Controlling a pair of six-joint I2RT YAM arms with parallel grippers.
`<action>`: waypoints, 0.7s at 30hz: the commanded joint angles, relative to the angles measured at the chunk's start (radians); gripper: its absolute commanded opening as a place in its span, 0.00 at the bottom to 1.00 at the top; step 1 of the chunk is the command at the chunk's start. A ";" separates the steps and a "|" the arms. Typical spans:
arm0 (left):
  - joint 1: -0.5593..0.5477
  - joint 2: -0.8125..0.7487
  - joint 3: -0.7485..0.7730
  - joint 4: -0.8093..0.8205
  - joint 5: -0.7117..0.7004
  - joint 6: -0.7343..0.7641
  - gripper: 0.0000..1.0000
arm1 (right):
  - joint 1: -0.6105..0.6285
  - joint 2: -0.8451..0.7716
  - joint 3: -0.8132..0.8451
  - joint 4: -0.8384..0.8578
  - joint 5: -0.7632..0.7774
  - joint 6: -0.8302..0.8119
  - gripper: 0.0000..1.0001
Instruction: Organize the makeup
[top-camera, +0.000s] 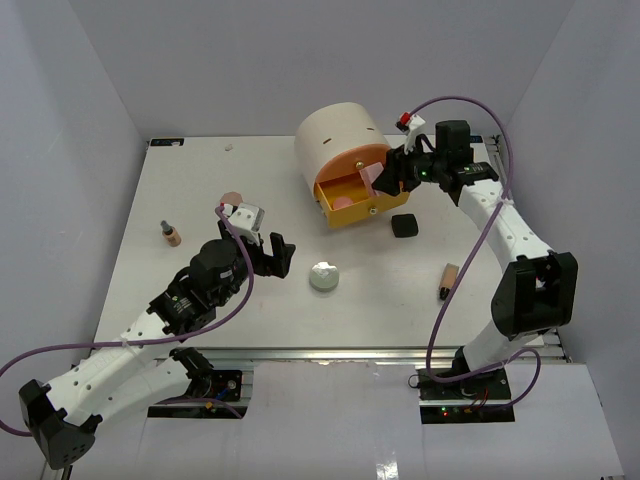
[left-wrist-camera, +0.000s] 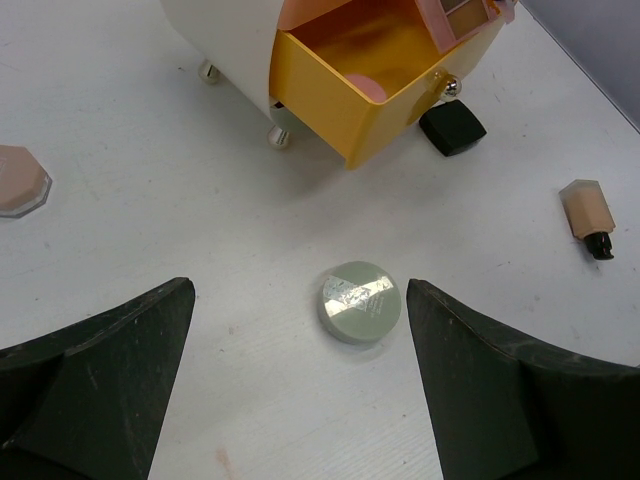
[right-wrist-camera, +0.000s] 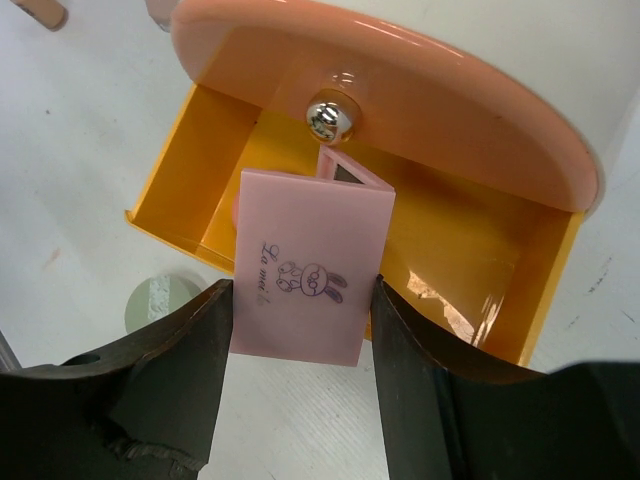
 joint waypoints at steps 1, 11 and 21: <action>0.004 -0.004 -0.006 0.018 0.017 0.007 0.98 | 0.003 0.022 0.067 0.014 0.076 0.015 0.16; 0.004 0.001 -0.007 0.018 0.023 0.009 0.98 | 0.016 0.098 0.108 -0.012 0.175 -0.008 0.36; 0.004 0.004 -0.009 0.021 0.030 0.011 0.98 | 0.045 0.128 0.109 -0.028 0.259 -0.026 0.62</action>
